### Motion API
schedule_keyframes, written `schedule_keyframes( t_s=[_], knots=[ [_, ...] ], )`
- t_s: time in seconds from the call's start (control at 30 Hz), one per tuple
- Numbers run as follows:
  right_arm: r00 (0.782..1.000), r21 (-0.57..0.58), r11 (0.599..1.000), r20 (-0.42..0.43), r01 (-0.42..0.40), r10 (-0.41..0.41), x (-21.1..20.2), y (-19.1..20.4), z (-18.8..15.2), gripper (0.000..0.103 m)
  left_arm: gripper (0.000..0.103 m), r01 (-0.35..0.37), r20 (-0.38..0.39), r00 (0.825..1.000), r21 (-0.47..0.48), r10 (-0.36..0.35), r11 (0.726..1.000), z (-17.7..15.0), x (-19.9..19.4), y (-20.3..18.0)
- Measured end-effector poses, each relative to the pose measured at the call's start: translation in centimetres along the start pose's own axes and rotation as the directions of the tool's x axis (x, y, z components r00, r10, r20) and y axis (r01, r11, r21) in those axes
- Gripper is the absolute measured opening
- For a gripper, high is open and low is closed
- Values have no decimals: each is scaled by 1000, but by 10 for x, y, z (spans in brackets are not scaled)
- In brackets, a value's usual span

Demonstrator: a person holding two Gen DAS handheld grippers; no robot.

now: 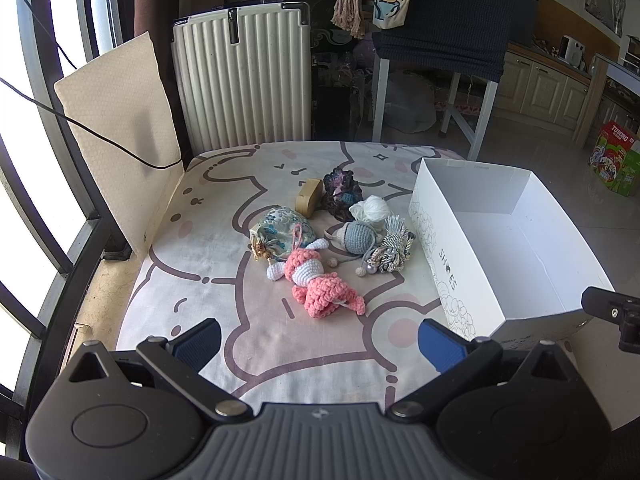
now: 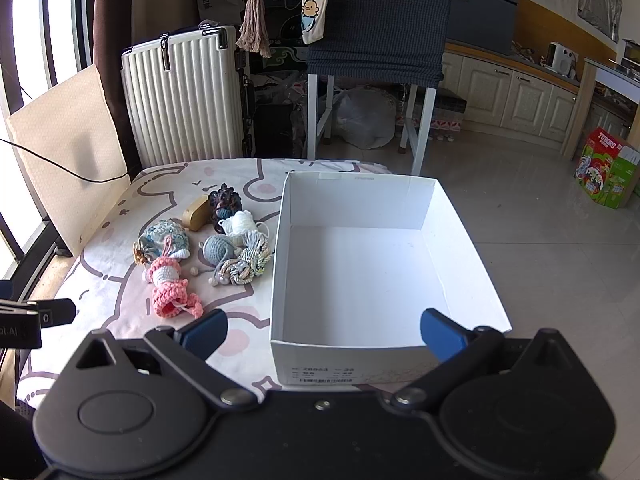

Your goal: Organize objects

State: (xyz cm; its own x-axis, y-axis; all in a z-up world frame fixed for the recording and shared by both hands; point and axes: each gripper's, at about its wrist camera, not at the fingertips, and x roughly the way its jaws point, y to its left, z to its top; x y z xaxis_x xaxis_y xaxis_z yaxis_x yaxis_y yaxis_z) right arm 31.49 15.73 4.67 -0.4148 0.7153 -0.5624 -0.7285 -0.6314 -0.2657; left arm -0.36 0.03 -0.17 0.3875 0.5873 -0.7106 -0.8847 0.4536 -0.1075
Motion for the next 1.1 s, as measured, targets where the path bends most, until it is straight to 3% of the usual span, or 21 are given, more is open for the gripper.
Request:
schedule_keyframes(
  t_s=[1.1],
  knots=[
    [1000,8,1000,3,4,-4,1,1,0,103,103,-126,16,992,-139,129,982,0,0,0]
  ],
)
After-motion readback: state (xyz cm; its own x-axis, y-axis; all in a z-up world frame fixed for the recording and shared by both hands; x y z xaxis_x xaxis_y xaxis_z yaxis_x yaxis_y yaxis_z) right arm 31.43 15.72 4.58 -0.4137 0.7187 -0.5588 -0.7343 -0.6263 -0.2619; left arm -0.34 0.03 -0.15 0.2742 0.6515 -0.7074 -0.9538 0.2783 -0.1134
